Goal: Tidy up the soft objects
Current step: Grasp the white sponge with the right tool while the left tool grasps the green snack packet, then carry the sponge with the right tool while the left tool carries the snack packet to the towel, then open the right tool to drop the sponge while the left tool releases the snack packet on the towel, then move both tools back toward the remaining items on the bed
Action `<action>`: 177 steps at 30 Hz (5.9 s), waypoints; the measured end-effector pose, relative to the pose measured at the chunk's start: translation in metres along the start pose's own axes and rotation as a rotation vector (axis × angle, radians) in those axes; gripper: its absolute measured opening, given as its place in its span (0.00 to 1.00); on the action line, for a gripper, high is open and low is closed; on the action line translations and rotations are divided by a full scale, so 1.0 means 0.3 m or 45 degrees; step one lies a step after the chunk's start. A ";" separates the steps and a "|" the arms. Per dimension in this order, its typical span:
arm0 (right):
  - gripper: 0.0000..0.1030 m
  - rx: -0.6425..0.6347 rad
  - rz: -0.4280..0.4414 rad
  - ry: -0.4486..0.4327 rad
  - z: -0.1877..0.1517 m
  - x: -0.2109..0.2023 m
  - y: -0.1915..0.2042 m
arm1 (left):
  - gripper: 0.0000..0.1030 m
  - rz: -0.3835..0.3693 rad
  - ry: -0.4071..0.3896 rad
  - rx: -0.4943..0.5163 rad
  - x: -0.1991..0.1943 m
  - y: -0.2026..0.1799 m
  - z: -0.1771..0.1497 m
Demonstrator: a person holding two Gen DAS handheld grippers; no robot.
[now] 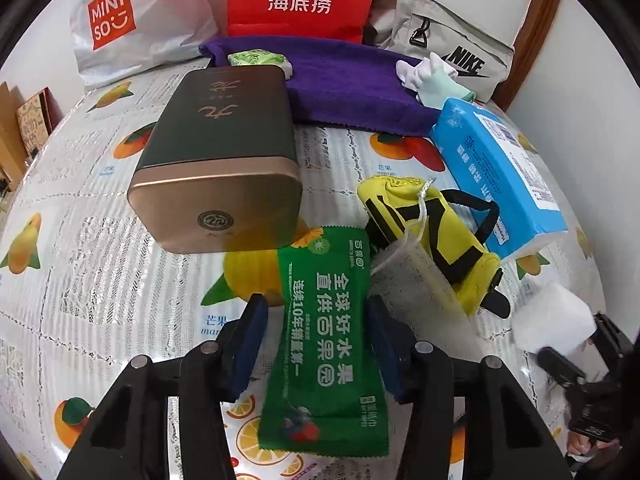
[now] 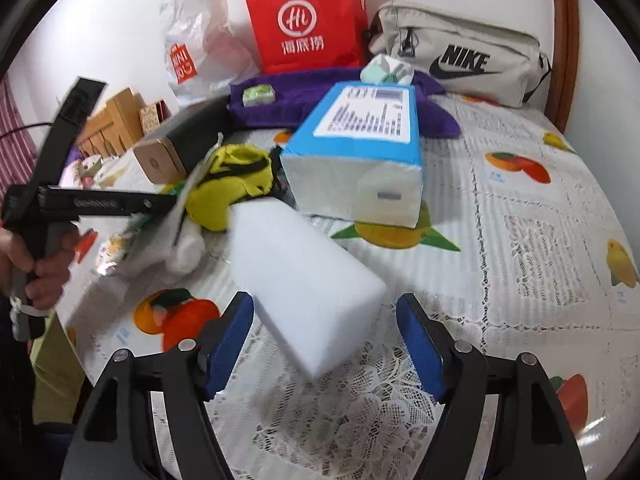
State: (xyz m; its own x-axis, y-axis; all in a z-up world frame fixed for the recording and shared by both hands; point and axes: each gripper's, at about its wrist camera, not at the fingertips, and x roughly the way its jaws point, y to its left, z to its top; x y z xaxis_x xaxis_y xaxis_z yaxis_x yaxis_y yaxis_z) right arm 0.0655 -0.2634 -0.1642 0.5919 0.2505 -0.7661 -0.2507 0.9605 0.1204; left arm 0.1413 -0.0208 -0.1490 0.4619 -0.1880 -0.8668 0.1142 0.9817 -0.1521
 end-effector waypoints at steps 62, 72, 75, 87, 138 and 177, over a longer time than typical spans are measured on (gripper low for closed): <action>0.52 0.102 -0.040 -0.288 0.562 -0.220 0.007 | 0.29 0.078 -0.303 -0.048 -0.354 0.089 0.278; 0.52 0.061 -0.072 -0.279 0.669 -0.145 -0.027 | 0.29 0.084 -0.314 -0.036 -0.311 0.083 0.396; 0.52 0.065 -0.068 -0.265 0.699 -0.110 -0.040 | 0.29 0.093 -0.296 -0.026 -0.272 0.084 0.430; 0.52 0.072 -0.030 -0.157 0.807 0.106 -0.063 | 0.29 0.075 -0.210 -0.050 -0.110 0.127 0.545; 0.79 -0.036 0.015 0.146 0.918 0.575 -0.102 | 0.31 0.084 -0.035 -0.055 0.242 0.166 0.770; 0.76 0.036 0.086 -0.027 0.512 0.097 0.130 | 0.53 0.081 -0.147 -0.108 -0.202 0.229 0.355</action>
State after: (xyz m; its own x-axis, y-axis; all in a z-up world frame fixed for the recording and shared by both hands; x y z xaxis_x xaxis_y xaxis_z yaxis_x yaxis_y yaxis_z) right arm 0.1906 -0.2001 -0.0847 0.5908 0.3172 -0.7419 -0.2693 0.9443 0.1893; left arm 0.2149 0.0549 -0.0563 0.5643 -0.1225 -0.8165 0.0093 0.9898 -0.1421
